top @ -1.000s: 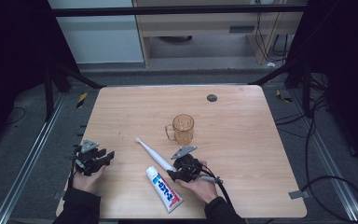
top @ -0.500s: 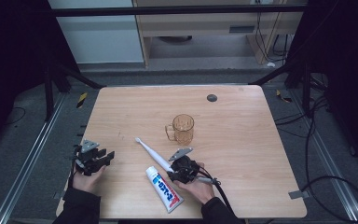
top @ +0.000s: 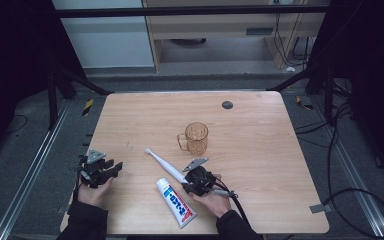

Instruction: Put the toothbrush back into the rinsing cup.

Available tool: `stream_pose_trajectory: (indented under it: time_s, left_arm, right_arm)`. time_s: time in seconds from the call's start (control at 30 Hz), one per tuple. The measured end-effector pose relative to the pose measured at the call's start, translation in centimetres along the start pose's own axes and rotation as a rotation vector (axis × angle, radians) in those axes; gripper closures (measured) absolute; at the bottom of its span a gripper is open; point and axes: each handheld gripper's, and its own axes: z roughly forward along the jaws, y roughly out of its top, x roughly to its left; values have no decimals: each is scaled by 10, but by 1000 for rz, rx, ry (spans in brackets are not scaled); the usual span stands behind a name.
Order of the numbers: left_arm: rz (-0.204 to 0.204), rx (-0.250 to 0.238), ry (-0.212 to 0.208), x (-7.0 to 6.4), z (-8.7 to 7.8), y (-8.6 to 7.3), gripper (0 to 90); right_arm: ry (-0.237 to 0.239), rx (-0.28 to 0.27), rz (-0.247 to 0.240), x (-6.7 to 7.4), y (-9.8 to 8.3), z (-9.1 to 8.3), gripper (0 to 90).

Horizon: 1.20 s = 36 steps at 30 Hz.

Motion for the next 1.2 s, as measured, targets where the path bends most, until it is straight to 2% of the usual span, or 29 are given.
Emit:
stream_pose_trajectory:
  time_s: [0.37, 0.73, 1.2]
  left_arm:
    - [-1, 0, 0, 0, 0, 0, 584]
    - [-1, 2, 1, 0, 0, 0, 584]
    - [2, 3, -4, 0, 0, 0, 583]
  right_arm:
    - [26, 2, -27, -13, -13, -13, 657]
    - [37, -6, -9, -29, -37, -34, 656]
    - [38, 0, -19, -40, -63, -52, 655]
